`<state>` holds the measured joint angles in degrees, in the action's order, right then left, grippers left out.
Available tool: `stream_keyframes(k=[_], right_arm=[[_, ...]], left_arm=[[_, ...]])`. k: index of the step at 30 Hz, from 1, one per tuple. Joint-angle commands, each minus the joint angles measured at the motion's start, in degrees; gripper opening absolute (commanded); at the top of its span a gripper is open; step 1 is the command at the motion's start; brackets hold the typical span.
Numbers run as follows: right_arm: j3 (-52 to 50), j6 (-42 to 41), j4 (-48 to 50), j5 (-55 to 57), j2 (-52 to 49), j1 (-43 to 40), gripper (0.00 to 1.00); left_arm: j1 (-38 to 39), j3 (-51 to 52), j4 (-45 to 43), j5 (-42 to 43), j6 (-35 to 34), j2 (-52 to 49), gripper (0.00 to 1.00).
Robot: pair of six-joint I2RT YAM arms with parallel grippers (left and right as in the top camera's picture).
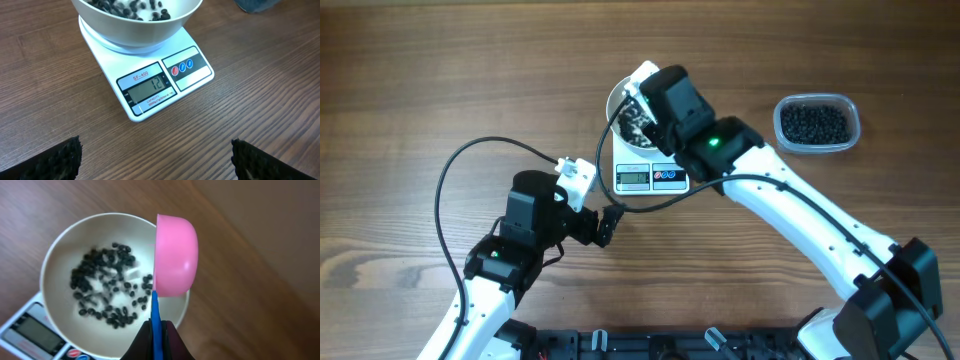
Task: Scoop item into bowl and weigh 150g on scale
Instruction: 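Carry the filled scoop over the white bowl and tip beans in, then return the scoop to the tub and scoop more beans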
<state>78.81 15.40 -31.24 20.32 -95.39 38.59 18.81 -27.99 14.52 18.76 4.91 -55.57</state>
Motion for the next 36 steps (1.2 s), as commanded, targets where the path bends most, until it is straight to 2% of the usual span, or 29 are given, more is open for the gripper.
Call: stream_keyframes(k=[1, 7, 11, 14, 16, 21, 29, 34, 36], right_arm=[[1.6, 1.0, 0.5, 4.5, 1.4, 0.1, 0.04], [1.6, -5.6, 0.8, -6.9, 6.1, -2.5, 0.04], [1.6, -9.6, -3.1, -22.6, 13.2, -12.6, 0.04], [1.6, -12.7, -9.6, -27.8, 18.8, -23.8, 0.04], [1.6, -13.4, -16.4, -26.6, 20.0, -31.5, 0.04], [1.3, -14.1, -27.6, -16.8, 15.1, -43.2, 0.04], [1.3, -14.1, -27.8, -4.7, 1.9, -45.0, 0.04], [1.3, -13.7, -25.6, -5.4, -4.7, -45.0, 0.04], [1.3, -11.6, -25.1, -9.0, -5.6, -45.0, 0.04]], left_arm=[[0.1, -1.2, -0.2, -0.2, 0.7, 0.0, 1.00], [0.1, -1.2, -0.2, -0.2, 0.7, 0.0, 1.00], [0.1, -1.2, -0.2, -0.2, 0.7, 0.0, 1.00], [0.1, -1.2, -0.2, -0.2, 0.7, 0.0, 1.00], [0.1, -1.2, -0.2, -0.2, 0.7, 0.0, 1.00], [0.1, -1.2, -0.2, -0.2, 0.7, 0.0, 1.00], [0.1, -1.2, -0.2, -0.2, 0.7, 0.0, 1.00], [0.1, -1.2, -0.2, -0.2, 0.7, 0.0, 1.00], [0.1, -1.2, -0.2, -0.2, 0.7, 0.0, 1.00]])
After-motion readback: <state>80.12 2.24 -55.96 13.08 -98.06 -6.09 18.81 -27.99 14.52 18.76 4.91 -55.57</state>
